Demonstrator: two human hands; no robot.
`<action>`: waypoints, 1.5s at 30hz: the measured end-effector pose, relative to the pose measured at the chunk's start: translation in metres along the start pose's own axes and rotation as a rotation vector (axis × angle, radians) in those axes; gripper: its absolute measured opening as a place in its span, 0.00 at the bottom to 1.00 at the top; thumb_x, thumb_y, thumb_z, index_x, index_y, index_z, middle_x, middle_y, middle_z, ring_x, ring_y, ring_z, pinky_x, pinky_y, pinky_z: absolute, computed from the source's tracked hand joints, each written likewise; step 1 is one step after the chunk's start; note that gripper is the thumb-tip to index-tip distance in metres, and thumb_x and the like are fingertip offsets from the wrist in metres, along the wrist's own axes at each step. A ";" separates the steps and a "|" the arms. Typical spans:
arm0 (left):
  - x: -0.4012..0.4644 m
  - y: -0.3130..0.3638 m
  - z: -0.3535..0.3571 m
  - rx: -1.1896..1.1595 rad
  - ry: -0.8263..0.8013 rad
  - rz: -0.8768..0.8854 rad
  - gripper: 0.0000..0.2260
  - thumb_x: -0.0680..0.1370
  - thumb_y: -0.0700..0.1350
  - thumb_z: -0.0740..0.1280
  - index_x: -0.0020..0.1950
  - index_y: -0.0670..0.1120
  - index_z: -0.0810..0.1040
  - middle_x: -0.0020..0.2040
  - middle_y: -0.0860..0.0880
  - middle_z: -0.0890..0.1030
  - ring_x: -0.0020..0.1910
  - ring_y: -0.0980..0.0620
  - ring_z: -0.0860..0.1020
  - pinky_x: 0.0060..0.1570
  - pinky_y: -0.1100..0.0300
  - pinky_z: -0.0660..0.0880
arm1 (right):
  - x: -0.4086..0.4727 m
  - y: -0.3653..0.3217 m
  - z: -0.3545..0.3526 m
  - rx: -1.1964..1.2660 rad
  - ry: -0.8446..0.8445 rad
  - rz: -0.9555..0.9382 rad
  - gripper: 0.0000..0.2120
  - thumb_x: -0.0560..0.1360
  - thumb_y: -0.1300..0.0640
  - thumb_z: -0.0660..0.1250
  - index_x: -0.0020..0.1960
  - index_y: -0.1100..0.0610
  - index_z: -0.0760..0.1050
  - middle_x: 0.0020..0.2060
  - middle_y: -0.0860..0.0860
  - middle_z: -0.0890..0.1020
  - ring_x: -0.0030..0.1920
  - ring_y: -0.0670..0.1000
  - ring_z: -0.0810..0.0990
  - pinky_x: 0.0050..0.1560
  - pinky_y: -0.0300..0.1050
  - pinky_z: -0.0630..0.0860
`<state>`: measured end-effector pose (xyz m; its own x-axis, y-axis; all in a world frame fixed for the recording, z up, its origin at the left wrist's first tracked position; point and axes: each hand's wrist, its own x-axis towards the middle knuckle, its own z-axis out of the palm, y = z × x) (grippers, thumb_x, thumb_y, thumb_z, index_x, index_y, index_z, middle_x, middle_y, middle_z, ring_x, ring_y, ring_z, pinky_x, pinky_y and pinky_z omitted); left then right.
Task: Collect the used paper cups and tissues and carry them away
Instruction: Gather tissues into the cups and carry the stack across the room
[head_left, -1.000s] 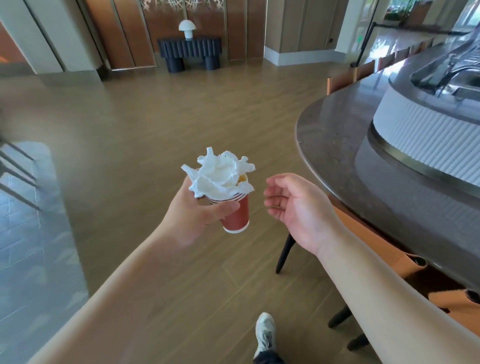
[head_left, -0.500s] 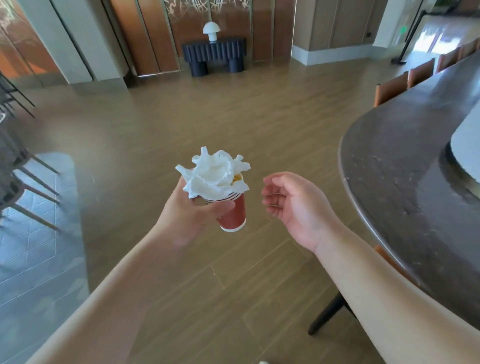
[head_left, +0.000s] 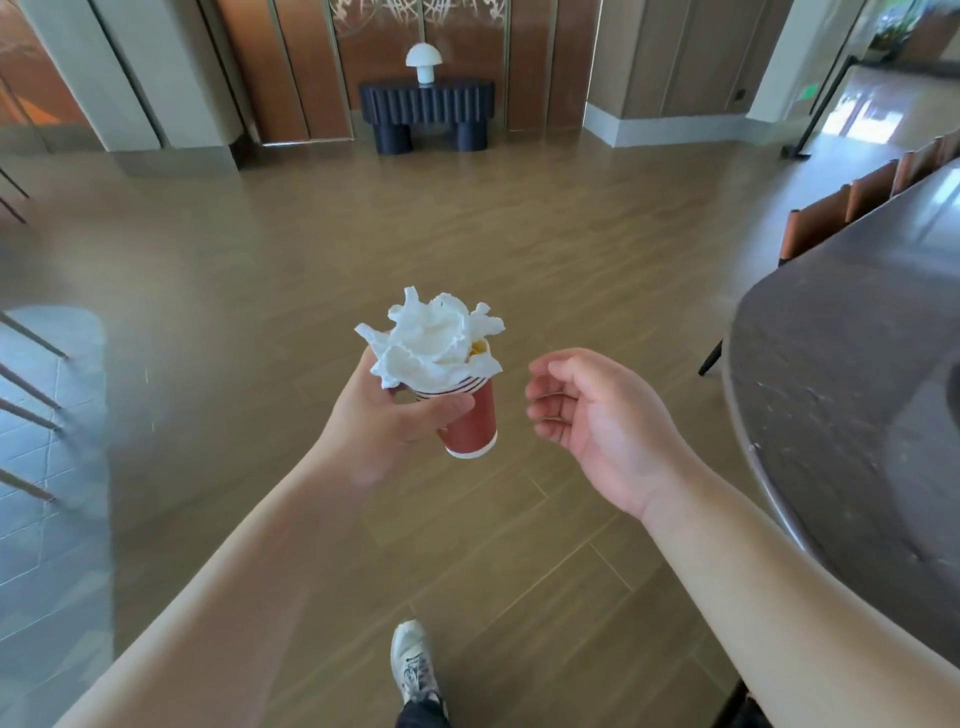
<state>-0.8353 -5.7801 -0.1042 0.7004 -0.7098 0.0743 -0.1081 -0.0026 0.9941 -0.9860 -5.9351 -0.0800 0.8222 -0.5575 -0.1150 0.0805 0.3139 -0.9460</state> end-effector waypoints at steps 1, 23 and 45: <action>0.022 -0.006 -0.007 -0.012 -0.009 -0.005 0.34 0.68 0.41 0.79 0.72 0.48 0.73 0.64 0.46 0.83 0.65 0.44 0.80 0.64 0.36 0.77 | 0.020 0.001 0.005 -0.008 0.005 -0.006 0.09 0.75 0.59 0.60 0.44 0.57 0.80 0.35 0.51 0.81 0.34 0.49 0.78 0.36 0.43 0.73; 0.421 -0.048 -0.199 0.012 -0.072 -0.001 0.35 0.67 0.41 0.80 0.72 0.45 0.73 0.64 0.44 0.82 0.66 0.42 0.80 0.65 0.36 0.76 | 0.442 -0.022 0.128 0.024 0.093 -0.043 0.10 0.78 0.62 0.58 0.45 0.57 0.79 0.34 0.51 0.81 0.34 0.49 0.78 0.36 0.42 0.74; 0.865 -0.054 -0.179 0.101 -0.005 0.006 0.36 0.66 0.47 0.81 0.72 0.49 0.73 0.64 0.47 0.83 0.66 0.44 0.80 0.66 0.35 0.76 | 0.894 -0.117 0.041 0.073 0.019 -0.030 0.10 0.78 0.62 0.58 0.46 0.58 0.78 0.34 0.51 0.80 0.34 0.49 0.78 0.38 0.44 0.72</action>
<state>-0.0973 -6.2683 -0.0794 0.6957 -0.7138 0.0800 -0.1836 -0.0691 0.9806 -0.2368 -6.4385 -0.0595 0.8080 -0.5817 -0.0933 0.1466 0.3520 -0.9245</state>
